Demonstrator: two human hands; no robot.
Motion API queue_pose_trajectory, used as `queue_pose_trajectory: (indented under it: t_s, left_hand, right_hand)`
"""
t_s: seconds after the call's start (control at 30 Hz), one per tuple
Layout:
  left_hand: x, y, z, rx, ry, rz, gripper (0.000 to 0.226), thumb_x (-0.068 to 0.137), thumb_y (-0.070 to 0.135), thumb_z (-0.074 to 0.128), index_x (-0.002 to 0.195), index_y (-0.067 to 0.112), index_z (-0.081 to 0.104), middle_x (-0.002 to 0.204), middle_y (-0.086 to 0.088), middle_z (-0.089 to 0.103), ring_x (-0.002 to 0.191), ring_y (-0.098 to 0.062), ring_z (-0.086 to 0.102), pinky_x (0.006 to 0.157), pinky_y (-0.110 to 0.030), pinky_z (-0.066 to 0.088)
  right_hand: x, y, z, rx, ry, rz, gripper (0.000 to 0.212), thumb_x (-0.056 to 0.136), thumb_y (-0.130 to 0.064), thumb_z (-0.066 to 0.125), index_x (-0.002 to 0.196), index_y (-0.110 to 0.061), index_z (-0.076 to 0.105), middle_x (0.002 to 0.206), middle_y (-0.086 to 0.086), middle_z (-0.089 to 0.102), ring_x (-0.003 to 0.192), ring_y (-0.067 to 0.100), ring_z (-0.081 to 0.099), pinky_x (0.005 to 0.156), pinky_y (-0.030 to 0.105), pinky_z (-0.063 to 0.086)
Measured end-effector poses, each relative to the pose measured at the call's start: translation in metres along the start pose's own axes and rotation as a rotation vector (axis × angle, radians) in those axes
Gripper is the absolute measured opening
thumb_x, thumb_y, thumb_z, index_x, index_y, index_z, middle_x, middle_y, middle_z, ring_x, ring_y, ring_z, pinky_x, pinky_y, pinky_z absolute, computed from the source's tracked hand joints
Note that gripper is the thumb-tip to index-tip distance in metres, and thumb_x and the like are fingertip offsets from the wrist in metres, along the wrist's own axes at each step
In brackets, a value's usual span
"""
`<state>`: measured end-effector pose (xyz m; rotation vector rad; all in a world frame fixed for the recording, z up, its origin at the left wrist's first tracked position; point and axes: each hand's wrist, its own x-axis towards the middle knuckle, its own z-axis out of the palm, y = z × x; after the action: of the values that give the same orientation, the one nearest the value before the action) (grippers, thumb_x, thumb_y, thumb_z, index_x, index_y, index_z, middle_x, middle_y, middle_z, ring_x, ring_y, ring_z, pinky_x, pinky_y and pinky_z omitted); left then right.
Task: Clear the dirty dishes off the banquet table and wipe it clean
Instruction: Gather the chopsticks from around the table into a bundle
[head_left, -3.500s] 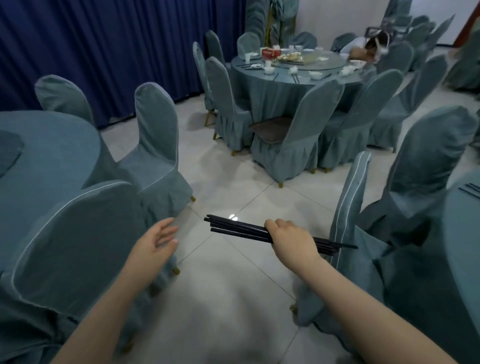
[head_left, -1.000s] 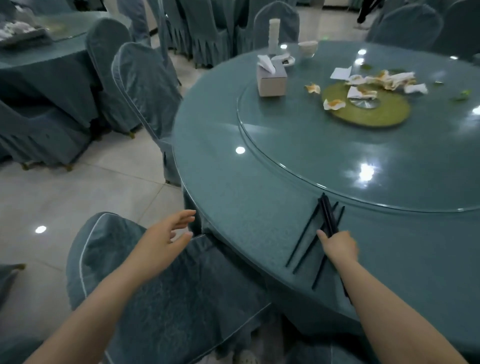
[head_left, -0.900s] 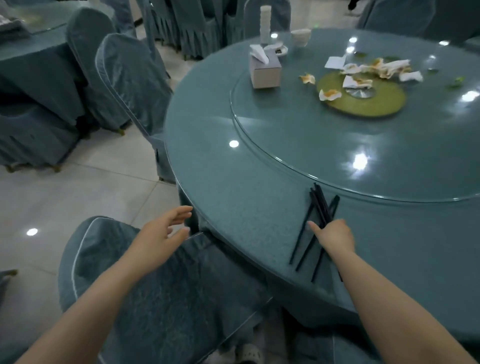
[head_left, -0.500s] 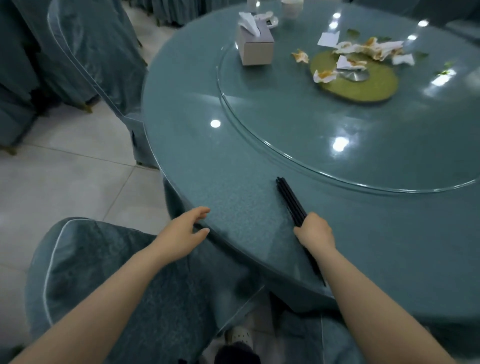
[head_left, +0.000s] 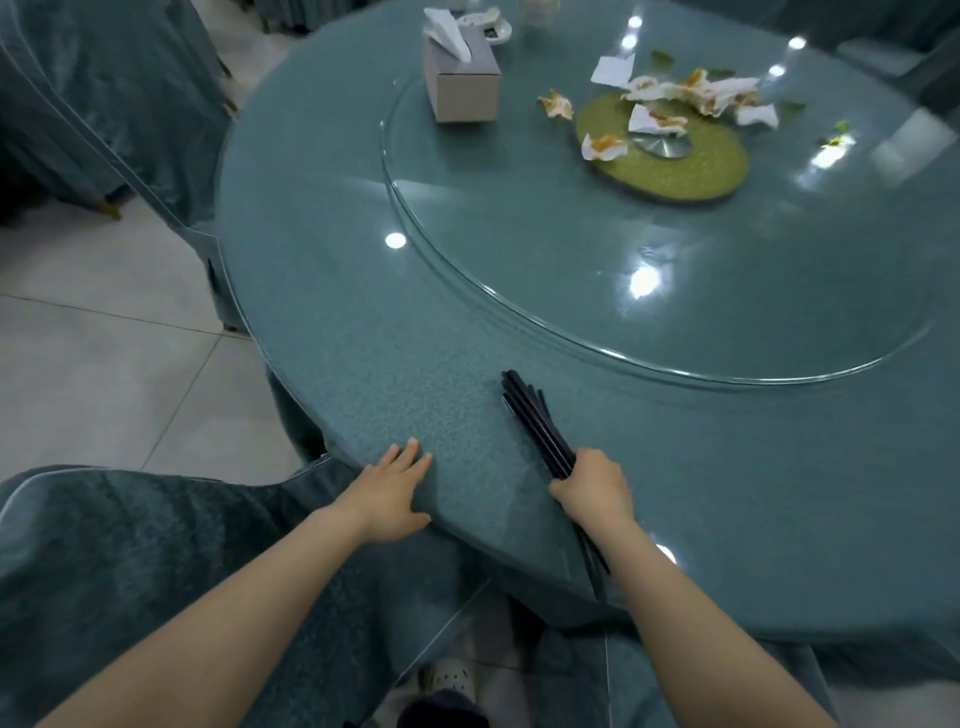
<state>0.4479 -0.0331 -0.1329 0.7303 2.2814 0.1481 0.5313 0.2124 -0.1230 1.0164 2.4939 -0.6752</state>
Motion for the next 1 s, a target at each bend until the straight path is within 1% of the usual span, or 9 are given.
queue_pose_trajectory:
  t_s: [0.13,0.27,0.37,0.43,0.5,0.57,0.7,0.83,1.0]
  left_hand:
    - [0.001,-0.002,-0.004,0.043,-0.041,-0.016,0.085,0.091,0.043,0.052,0.152,0.020,-0.004,0.159,-0.003,-0.016,0.147,-0.022,-0.007,0.118,-0.047,0.009]
    - [-0.002,-0.001,-0.007,0.056,-0.056,-0.026,0.083,0.092,0.042,0.050,0.152,0.022,-0.003,0.159,-0.001,-0.016,0.147,-0.020,-0.006,0.118,-0.050,0.009]
    - [-0.005,0.002,-0.011,0.031,-0.059,-0.050,0.079,0.093,0.042,0.049,0.152,0.023,0.000,0.160,-0.001,-0.013,0.148,-0.020,-0.004,0.118,-0.050,0.008]
    - [-0.007,0.004,-0.018,0.004,-0.063,-0.060,0.078,0.093,0.040,0.051,0.153,0.022,0.005,0.161,-0.003,-0.004,0.147,-0.019,0.007,0.118,-0.047,0.012]
    - [-0.009,0.005,-0.025,-0.056,-0.040,-0.080,0.078,0.092,0.039,0.054,0.153,0.020,0.008,0.160,-0.006,0.013,0.144,-0.019,0.023,0.116,-0.035,0.019]
    - [-0.013,0.007,-0.032,-0.124,0.006,-0.100,0.080,0.092,0.039,0.056,0.152,0.019,0.007,0.157,-0.005,0.024,0.141,-0.018,0.030,0.111,-0.024,0.023]
    - [-0.020,0.018,-0.046,-0.188,0.124,-0.094,0.079,0.092,0.038,0.056,0.153,0.021,0.007,0.157,-0.002,0.023,0.140,-0.019,0.033,0.111,-0.022,0.024]
    - [-0.028,0.034,-0.060,-0.222,0.180,-0.041,0.078,0.091,0.039,0.057,0.152,0.023,0.011,0.156,0.001,0.026,0.140,-0.014,0.032,0.110,-0.022,0.024]
    - [-0.039,0.043,-0.067,-0.238,0.259,-0.029,0.080,0.092,0.041,0.056,0.152,0.027,0.005,0.154,0.005,0.031,0.134,-0.015,0.040,0.105,-0.021,0.028]
  right_hand:
    - [-0.003,0.002,0.001,-0.024,-0.020,-0.022,0.017,0.079,-0.024,0.058,0.087,-0.009,0.061,0.087,0.009,0.065,0.080,0.029,0.063,0.061,0.030,0.047]
    - [-0.009,0.002,0.009,-0.158,0.066,-0.138,0.020,0.090,-0.025,0.054,0.099,-0.008,0.051,0.102,0.010,0.061,0.091,0.028,0.058,0.069,0.033,0.044]
    - [-0.010,0.007,0.002,-0.087,0.075,-0.136,0.017,0.094,-0.025,0.050,0.095,-0.012,0.038,0.097,0.010,0.063,0.076,0.024,0.054,0.060,0.031,0.041]
    - [-0.010,0.011,-0.006,-0.049,0.083,-0.160,0.016,0.093,-0.023,0.049,0.095,-0.013,0.038,0.095,0.011,0.063,0.073,0.025,0.052,0.059,0.032,0.040]
    - [-0.012,0.014,-0.017,0.004,0.109,-0.222,0.013,0.092,-0.019,0.048,0.098,-0.012,0.039,0.091,0.012,0.062,0.074,0.029,0.055,0.060,0.034,0.042]
    - [-0.013,0.015,-0.027,0.078,0.146,-0.298,0.016,0.090,-0.017,0.048,0.104,-0.011,0.040,0.085,0.011,0.060,0.075,0.034,0.057,0.060,0.038,0.044]
    - [-0.013,0.012,-0.051,0.302,0.316,-0.400,0.018,0.088,-0.016,0.056,0.102,-0.013,0.046,0.069,0.002,0.051,0.064,0.030,0.050,0.055,0.033,0.033]
    - [-0.009,0.008,-0.064,0.610,0.497,-0.401,0.019,0.086,-0.022,0.068,0.090,-0.021,0.049,0.059,-0.014,0.048,0.052,0.004,0.044,0.053,0.025,0.025]
    - [0.001,0.020,-0.066,0.889,0.584,-0.327,0.025,0.085,-0.020,0.068,0.073,-0.027,0.047,0.056,-0.007,0.048,0.050,0.011,0.043,0.052,0.030,0.036]
